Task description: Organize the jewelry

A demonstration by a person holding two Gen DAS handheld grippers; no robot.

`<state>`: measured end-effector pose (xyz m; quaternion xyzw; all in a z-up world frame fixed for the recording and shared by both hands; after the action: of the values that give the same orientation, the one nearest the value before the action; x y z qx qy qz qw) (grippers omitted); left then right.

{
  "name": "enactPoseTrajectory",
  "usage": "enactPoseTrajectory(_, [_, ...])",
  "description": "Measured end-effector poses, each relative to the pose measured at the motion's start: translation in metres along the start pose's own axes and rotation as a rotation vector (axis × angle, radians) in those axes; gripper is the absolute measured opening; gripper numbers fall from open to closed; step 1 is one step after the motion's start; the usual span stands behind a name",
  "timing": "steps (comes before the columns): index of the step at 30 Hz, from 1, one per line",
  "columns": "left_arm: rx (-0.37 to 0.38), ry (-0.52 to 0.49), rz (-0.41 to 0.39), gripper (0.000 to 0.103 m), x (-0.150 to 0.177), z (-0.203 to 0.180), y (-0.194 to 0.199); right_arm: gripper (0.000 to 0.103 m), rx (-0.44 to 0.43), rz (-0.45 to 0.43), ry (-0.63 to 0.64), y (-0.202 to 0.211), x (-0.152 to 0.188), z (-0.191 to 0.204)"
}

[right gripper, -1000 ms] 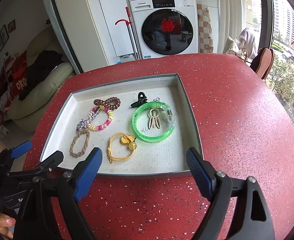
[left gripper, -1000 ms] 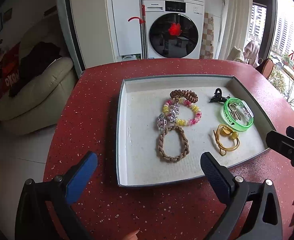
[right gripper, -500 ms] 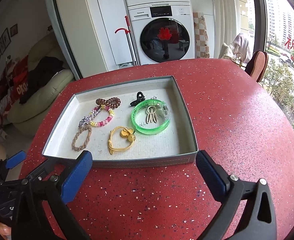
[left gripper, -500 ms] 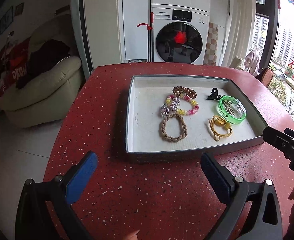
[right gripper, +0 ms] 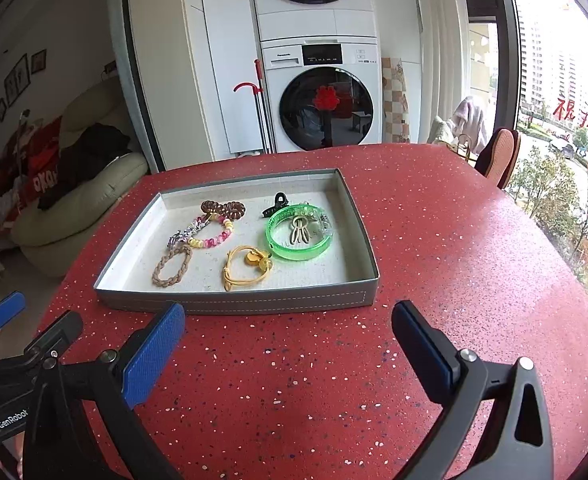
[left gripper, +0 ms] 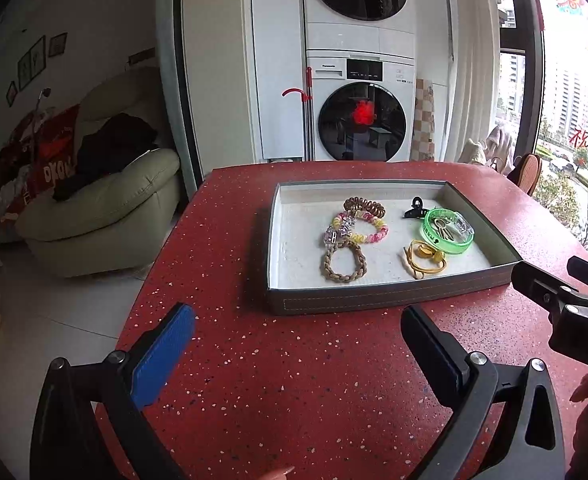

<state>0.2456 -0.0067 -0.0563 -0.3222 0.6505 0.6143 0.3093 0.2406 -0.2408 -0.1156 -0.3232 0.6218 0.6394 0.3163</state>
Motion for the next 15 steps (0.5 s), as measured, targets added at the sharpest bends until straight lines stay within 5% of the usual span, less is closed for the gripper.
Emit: enactPoseTrajectory(15, [-0.012, 0.036, -0.005, 0.103, 0.005, 0.006, 0.01, 0.103, 0.056, -0.095, 0.056, 0.026, -0.01, 0.006])
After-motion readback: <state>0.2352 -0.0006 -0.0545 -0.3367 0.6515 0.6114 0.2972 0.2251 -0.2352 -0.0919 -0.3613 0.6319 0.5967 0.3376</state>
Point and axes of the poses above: each gripper's, at about its wrist camera, not at the fingertips, and y roughly against the way its jaws point, z to its left, x to its underside, the point moved 9 cm from there along -y, roughly the way its jaws point, and after that the axes turned 6 degrees about y, right-handed, at the moved point
